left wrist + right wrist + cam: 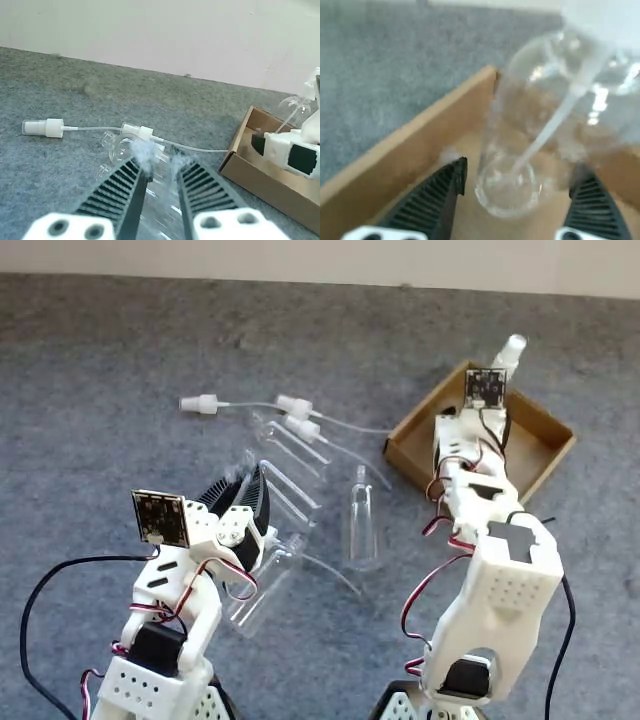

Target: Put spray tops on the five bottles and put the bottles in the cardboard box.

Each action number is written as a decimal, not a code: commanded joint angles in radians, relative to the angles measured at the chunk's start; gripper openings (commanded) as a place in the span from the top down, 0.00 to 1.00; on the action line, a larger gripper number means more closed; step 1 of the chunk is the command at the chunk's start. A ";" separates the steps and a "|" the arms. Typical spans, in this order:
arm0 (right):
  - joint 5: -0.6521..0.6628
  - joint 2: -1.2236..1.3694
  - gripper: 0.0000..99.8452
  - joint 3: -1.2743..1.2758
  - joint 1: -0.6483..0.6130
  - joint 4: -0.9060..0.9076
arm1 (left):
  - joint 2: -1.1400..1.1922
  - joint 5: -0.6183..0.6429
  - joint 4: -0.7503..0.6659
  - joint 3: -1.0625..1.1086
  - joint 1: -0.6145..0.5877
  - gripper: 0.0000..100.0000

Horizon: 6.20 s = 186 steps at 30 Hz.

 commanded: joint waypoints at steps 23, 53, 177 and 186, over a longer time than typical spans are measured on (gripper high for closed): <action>0.003 -0.275 0.70 -0.018 0.028 0.237 | -0.008 0.008 -0.021 0.019 -0.010 0.99; 0.003 -0.878 0.71 -0.051 0.024 0.894 | -0.013 0.003 -0.021 0.013 -0.024 0.99; 0.408 -0.513 0.69 -0.024 -0.516 1.412 | -0.012 0.028 0.011 -0.041 -0.214 0.99; 0.410 -0.512 0.69 0.079 -0.530 1.300 | -0.012 0.028 0.011 -0.041 -0.214 0.99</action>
